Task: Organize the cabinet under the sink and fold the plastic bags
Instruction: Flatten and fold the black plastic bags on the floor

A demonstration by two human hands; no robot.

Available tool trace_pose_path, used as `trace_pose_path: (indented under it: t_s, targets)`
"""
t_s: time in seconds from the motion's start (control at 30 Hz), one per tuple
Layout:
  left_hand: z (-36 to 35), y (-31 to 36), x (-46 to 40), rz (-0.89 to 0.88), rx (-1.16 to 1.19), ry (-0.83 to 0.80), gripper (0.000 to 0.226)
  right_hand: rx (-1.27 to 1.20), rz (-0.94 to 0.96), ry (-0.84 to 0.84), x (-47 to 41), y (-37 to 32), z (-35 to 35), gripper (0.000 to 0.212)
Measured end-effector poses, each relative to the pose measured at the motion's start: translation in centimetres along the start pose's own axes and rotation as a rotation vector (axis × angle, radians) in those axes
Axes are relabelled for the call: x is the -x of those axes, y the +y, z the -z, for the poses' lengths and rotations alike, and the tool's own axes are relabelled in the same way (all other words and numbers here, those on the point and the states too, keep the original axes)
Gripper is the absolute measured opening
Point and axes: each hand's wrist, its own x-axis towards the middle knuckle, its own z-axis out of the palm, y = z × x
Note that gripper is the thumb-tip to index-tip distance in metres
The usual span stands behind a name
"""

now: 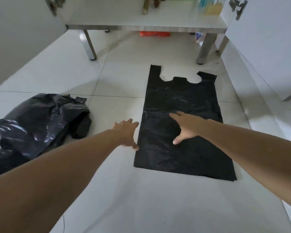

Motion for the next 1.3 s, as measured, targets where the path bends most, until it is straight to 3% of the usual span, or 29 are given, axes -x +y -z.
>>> trace_pose_path:
  t_s: [0.17, 0.3, 0.43, 0.5, 0.57, 0.67, 0.83, 0.93, 1.03, 1.2, 1.3]
  targets:
    - [3.5, -7.2, 3.3, 0.16, -0.034, -0.012, 0.091, -0.083, 0.144, 0.097, -2.2, -8.7, 4.6, 0.113]
    - [5.2, -13.4, 7.1, 0.291, -0.111, -0.002, 0.076, -0.165, 0.24, 0.139, -3.7, -15.7, 6.7, 0.086]
    - [4.8, -18.9, 9.7, 0.415, -0.132, 0.009, 0.034, -0.178, 0.305, 0.199, -5.8, -21.3, 7.3, 0.064]
    - [3.5, -21.1, 10.5, 0.471, -0.094, 0.061, 0.047, -0.225, 0.33, 0.249, -7.0, -23.6, 7.4, 0.052]
    - [1.6, -22.8, 11.1, 0.477, -0.092, 0.123, 0.076, -0.301, 0.362, 0.3, -8.0, -25.7, 7.4, 0.042]
    - [-1.5, -24.3, 11.8, 0.48, -0.233, 0.154, 0.11, -0.334, 0.413, 0.362, -9.2, -28.8, 6.6, 0.036]
    - [-5.6, -26.1, 12.0, 0.511, -0.238, 0.138, 0.132, -0.08, 0.496, 0.547, -11.6, -32.9, 4.2, 0.04]
    - [-7.1, -26.9, 12.4, 0.529, -0.207, 0.163, 0.126, 0.078, 0.482, 0.629, -12.7, -33.9, 3.8, 0.051]
    - [-7.8, -27.5, 12.7, 0.535, -0.196, 0.256, 0.104, 0.091, 0.473, 0.647, -13.6, -34.1, 4.3, 0.038]
    - [-7.2, -28.3, 13.3, 0.494, -0.157, 0.35, 0.091, -0.197, 0.542, 0.597, -13.9, -33.1, 7.9, 0.034]
    - [-5.9, -28.7, 13.6, 0.363, -0.039, 0.55, 0.064, -0.343, 0.567, 0.501, -12.7, -31.2, 10.8, 0.038]
